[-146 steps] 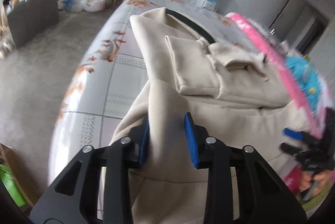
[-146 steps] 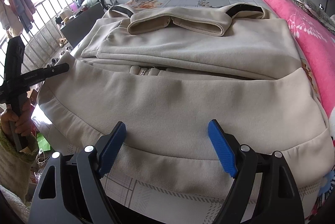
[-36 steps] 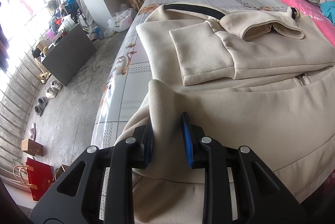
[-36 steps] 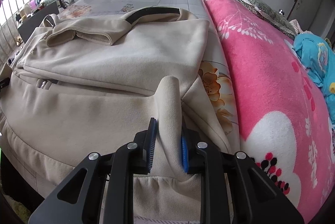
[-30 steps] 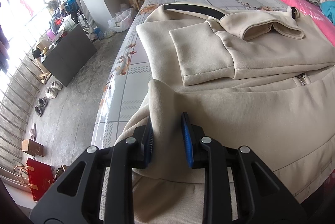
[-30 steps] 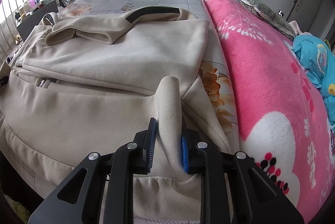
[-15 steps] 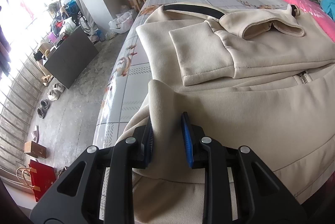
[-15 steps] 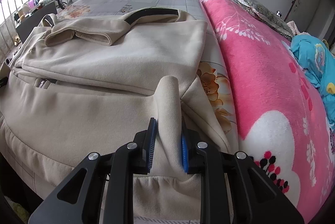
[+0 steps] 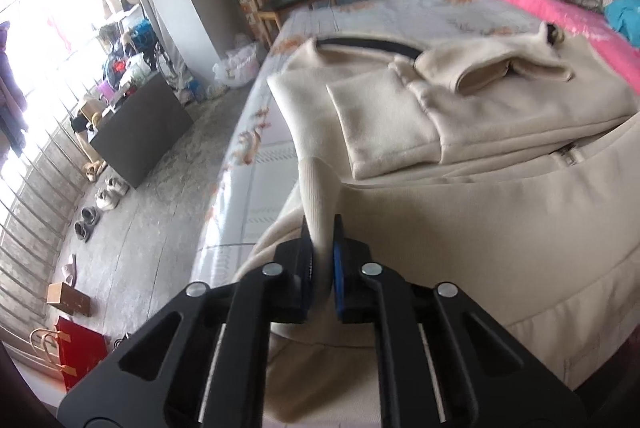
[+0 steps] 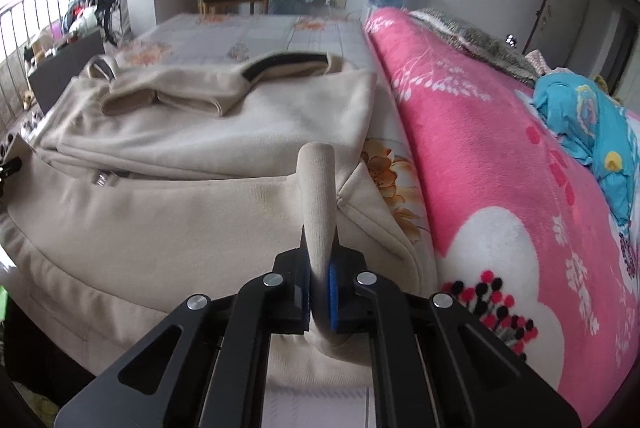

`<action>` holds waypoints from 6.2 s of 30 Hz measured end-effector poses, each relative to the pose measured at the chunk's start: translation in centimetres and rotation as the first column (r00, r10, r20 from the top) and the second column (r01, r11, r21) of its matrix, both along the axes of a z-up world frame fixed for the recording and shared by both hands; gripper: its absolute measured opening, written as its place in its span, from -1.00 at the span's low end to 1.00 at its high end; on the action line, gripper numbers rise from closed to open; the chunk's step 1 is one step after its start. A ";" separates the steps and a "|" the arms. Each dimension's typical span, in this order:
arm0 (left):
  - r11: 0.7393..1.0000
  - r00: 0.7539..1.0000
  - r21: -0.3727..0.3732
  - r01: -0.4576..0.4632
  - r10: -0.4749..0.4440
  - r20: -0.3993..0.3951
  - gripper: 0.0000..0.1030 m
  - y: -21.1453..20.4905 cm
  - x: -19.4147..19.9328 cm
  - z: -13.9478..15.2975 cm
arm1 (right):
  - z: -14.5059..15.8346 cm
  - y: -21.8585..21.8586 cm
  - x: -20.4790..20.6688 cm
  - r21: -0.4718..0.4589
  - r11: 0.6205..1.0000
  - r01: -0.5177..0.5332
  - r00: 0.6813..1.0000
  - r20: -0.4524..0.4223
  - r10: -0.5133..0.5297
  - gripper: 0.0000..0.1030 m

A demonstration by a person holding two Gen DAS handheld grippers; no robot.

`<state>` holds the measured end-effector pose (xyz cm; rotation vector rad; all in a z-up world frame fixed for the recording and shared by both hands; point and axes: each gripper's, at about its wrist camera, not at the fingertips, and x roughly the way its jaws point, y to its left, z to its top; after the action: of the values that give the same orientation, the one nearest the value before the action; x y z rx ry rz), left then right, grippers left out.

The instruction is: Fold large clothes

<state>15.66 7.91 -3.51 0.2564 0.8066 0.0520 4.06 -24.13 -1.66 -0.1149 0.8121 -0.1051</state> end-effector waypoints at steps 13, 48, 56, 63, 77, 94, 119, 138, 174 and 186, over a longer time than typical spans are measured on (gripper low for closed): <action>0.986 0.954 -0.133 0.096 -0.053 0.295 -0.89 2.5 -5.5 12.0 | 9.4 0.9 -2.5 -0.028 1.000 -0.004 0.956 0.293 0.012 -0.88; 0.875 0.968 -0.484 0.027 -0.144 -0.207 -0.34 8.5 11.1 -1.2 | -3.1 -7.6 10.4 0.234 0.969 -0.084 0.968 -0.212 0.135 -0.61; 0.861 0.991 -0.506 0.057 -0.111 -0.077 -0.36 8.8 7.4 2.6 | 0.9 -5.2 7.8 0.106 0.993 -0.060 0.987 -0.143 0.075 -0.63; 0.854 0.967 -0.498 0.151 -0.232 -0.105 0.22 1.5 6.7 1.7 | -0.5 2.7 8.6 0.210 0.959 -0.188 0.977 -0.063 0.205 0.00; 0.944 0.981 -0.319 0.085 -0.136 -0.140 0.55 -3.3 6.6 -0.4 | -2.4 13.4 8.7 0.200 0.958 -0.204 0.972 -0.073 0.222 0.20; 0.956 0.993 -0.277 0.101 -0.112 -0.026 0.79 -2.7 -4.3 4.5 | 0.5 12.4 -2.5 0.156 0.987 -0.040 0.999 0.006 0.040 0.87; 0.974 0.996 -0.211 -0.084 0.087 0.003 0.84 -6.1 -7.9 7.4 | 3.7 11.6 -5.6 0.146 0.989 0.009 0.998 0.055 -0.017 0.88; 0.979 0.996 -0.183 -0.086 0.080 -0.038 0.84 -7.0 -7.5 6.6 | 2.5 12.3 -4.9 0.111 0.994 -0.010 1.000 0.015 0.009 0.88; 0.978 0.997 -0.196 -0.071 0.061 -0.056 0.84 -7.4 -7.4 6.2 | 2.8 11.6 -4.7 0.096 0.995 0.024 1.000 0.004 -0.024 0.88; 0.977 0.996 -0.202 -0.072 0.061 -0.059 0.84 -7.5 -7.4 6.1 | 2.8 11.6 -4.7 0.094 0.995 0.022 1.000 0.004 -0.023 0.88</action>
<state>8.23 0.44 2.56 0.0364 0.8657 0.0248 -0.66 -12.53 1.15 -0.0165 0.8119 -0.0883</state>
